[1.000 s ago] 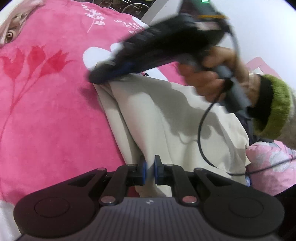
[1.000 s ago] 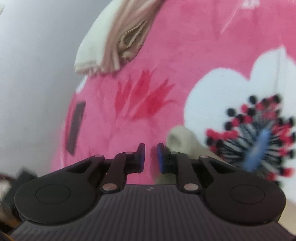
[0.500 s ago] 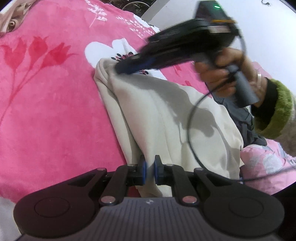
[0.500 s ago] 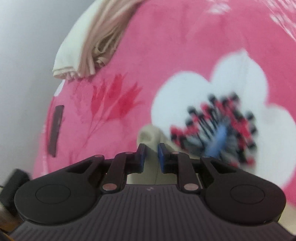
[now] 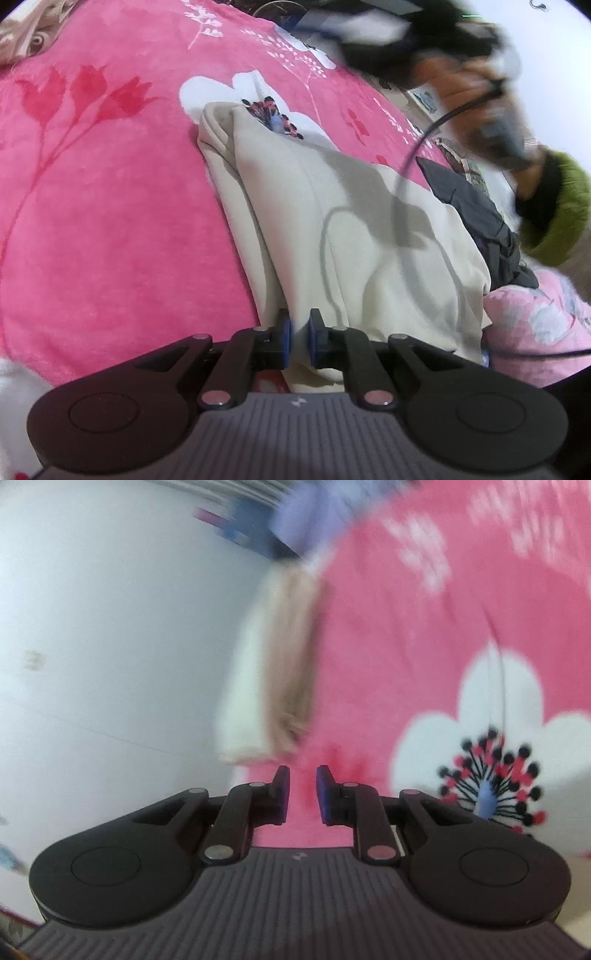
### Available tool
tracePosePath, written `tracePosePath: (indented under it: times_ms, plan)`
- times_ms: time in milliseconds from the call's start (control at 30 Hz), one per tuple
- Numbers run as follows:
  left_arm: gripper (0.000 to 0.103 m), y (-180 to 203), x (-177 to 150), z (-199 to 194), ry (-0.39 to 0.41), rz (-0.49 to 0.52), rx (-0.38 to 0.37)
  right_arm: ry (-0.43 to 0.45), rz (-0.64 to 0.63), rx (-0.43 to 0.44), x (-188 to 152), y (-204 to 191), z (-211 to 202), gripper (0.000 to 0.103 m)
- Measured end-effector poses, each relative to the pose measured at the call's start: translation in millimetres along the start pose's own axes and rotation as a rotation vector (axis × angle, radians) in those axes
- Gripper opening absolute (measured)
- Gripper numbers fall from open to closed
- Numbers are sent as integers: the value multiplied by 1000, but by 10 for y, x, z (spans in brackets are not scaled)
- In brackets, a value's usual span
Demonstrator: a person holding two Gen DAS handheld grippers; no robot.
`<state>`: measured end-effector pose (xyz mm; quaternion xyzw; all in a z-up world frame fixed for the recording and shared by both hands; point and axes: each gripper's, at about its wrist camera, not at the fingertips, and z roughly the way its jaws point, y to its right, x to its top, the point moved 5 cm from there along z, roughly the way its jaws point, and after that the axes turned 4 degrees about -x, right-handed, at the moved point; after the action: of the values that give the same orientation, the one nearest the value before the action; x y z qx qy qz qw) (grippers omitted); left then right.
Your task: Fold clothes
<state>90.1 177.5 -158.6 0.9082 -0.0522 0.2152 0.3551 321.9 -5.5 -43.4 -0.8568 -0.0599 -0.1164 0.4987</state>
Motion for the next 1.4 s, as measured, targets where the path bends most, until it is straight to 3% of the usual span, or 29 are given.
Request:
tracePosePath:
  times_ms: [200,267,333,433,567,667,733,833,933,1033,1167,1333,1400]
  plan:
    - [11,30,-1,-24,-23,29,13,286,-197,46,24,-722,-1791,16]
    - [15,64,0,-29,-30,58,35,349,-256,-57,-149,-761,-2181,16]
    - [18,73,-14,-42,-34,73,58,359,-299,-197,-409,-721,-2372,16]
    - [34,61,8,-149,-21,77,117,348,-334,-411,-839,-477,-2517,16]
    - [38,89,171,-399,35,98,176,360,-149,-594,-1181,108,-2828,16]
    - [35,161,355,-573,108,134,260,362,113,-609,-1440,620,-3096,17]
    - [35,224,462,-625,139,136,279,339,269,-607,-1690,930,-3116,17]
    - [35,344,598,-576,168,126,269,305,374,-720,-1974,1305,-3124,25]
    - [36,502,619,-350,144,135,237,294,449,-738,-2093,1581,-3090,28]
    - [37,608,546,-2,76,169,238,276,444,-745,-2141,1651,-3093,30]
    - [37,575,457,347,18,184,284,247,380,-803,-2123,1562,-2998,41]
    - [37,519,438,397,10,171,300,245,313,-872,-1811,1638,-2994,54]
    - [37,508,438,394,10,166,298,218,289,-884,-1651,1760,-2950,64]
